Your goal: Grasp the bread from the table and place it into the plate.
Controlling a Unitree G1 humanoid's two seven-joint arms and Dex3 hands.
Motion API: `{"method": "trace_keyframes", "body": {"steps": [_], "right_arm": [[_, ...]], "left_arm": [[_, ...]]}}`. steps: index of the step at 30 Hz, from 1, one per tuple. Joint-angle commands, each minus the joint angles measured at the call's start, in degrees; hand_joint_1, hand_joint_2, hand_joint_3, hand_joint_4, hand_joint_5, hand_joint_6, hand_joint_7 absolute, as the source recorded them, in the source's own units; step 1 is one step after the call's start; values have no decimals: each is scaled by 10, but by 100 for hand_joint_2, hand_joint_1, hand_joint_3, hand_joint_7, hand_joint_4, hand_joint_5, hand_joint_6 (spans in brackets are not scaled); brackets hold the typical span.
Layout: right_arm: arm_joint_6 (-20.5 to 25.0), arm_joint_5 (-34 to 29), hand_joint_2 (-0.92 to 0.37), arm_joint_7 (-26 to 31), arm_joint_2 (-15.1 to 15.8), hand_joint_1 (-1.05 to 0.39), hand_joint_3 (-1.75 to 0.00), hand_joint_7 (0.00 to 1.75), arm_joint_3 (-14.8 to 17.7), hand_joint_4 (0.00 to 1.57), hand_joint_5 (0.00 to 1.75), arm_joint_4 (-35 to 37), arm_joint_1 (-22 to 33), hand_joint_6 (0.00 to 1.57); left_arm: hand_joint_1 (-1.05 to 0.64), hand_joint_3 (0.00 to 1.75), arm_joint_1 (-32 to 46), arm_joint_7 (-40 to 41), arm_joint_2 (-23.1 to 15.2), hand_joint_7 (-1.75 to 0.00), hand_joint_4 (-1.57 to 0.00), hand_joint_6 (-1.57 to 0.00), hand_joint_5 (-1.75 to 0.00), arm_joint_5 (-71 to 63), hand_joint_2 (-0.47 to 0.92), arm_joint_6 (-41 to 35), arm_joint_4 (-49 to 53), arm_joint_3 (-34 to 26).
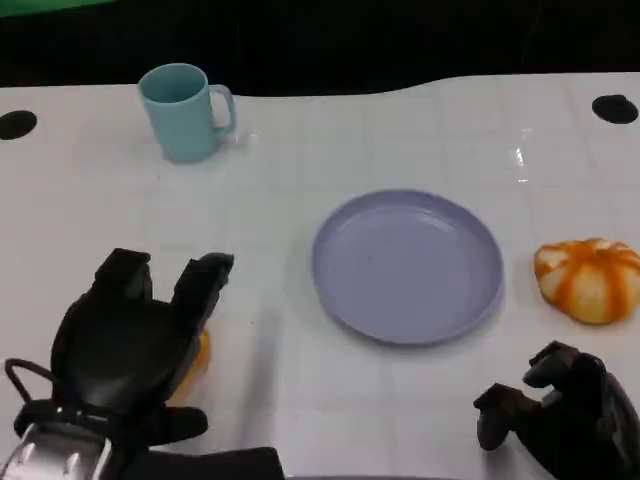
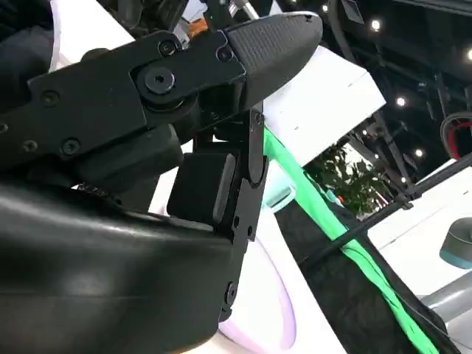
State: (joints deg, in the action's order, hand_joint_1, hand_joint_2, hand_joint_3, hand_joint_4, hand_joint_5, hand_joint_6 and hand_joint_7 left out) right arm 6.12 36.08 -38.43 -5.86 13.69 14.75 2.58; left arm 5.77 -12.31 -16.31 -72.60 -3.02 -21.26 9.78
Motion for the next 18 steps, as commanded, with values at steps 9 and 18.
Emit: {"method": "trace_keyframes", "body": {"steps": [9,18], "right_arm": [[-6,0,-92,1,4,-83,-1,58,-2,141,96,-16,10,143],[-3,0,-91,8,3,-84,0,64,-3,138,100,-23,13,140]], "left_arm": [[-104,76,-61,-74,-10,-59,0,0,-175,-51,13,-84,77,40],[-97,70,-105,-39,-21,-77,0,0,-175,-39,10,-110,171,61]]}}
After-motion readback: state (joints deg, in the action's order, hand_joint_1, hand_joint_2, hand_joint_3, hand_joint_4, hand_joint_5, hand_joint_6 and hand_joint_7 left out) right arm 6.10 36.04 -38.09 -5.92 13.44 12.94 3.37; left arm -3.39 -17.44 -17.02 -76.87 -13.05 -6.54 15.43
